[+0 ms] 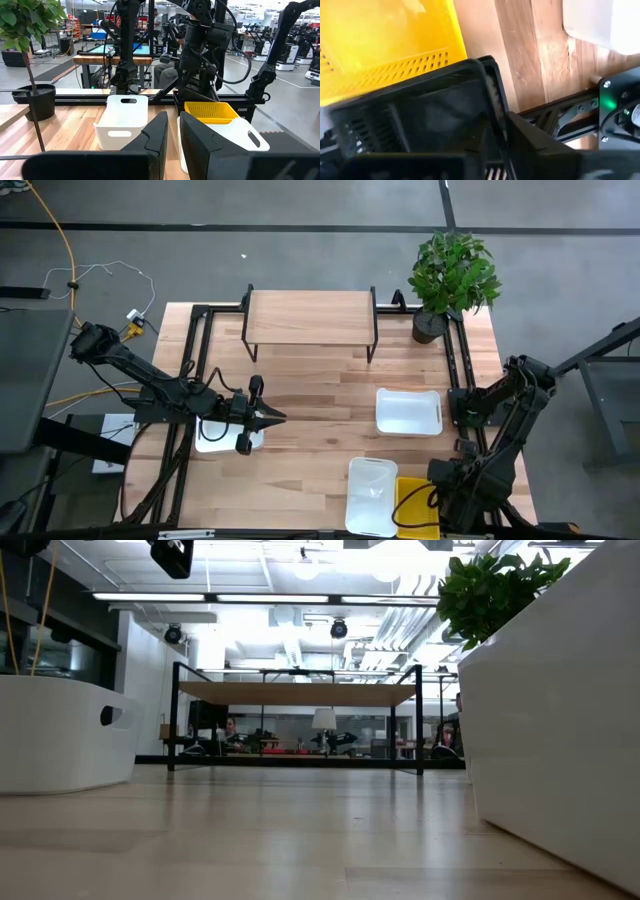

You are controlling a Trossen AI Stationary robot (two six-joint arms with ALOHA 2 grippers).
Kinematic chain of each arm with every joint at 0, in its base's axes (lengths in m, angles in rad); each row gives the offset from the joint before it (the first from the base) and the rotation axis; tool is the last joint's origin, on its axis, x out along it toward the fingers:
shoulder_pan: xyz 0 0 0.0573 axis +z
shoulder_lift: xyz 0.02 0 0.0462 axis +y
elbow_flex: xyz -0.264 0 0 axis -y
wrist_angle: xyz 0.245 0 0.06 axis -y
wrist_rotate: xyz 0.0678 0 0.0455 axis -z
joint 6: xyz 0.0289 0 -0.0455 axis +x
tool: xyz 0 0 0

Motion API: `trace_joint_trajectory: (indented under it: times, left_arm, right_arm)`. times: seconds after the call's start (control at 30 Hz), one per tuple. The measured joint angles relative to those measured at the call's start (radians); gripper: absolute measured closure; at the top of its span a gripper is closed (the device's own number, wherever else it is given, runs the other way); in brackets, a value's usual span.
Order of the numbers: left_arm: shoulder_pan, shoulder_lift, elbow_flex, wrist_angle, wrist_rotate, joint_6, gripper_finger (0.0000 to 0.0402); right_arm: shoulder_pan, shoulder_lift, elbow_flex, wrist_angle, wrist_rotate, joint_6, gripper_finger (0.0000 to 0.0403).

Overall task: Stack baskets on shelf by color
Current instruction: Stack the left black bin on the stacked black bins, then stack the top right white bin on the bottom white bin

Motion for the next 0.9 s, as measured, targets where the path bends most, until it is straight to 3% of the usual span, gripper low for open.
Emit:
trace_joint_trajectory:
  times: [0.27, 0.47, 0.6, 0.8, 0.9]
  left_arm:
    - [0.000, 0.000, 0.000, 0.000, 0.000, 0.000, 0.0360]
    - [0.000, 0.000, 0.000, 0.000, 0.000, 0.000, 0.0360]
    - [0.000, 0.000, 0.000, 0.000, 0.000, 0.000, 0.0360]
    - [0.000, 0.000, 0.000, 0.000, 0.000, -0.008, 0.0360]
    - [0.000, 0.000, 0.000, 0.000, 0.000, -0.014, 0.0360]
  right_arm:
    - [0.000, -0.001, 0.000, -0.016, -0.027, 0.033, 0.0254]
    - [0.016, -0.025, 0.001, -0.033, 0.004, 0.099, 0.0234]
    - [0.032, -0.026, 0.001, -0.017, 0.142, 0.142, 0.0242]
    - [-0.009, -0.026, 0.001, 0.033, 0.517, 0.132, 0.0264]
    - [-0.050, -0.026, 0.001, 0.041, 0.628, 0.069, 0.0274]
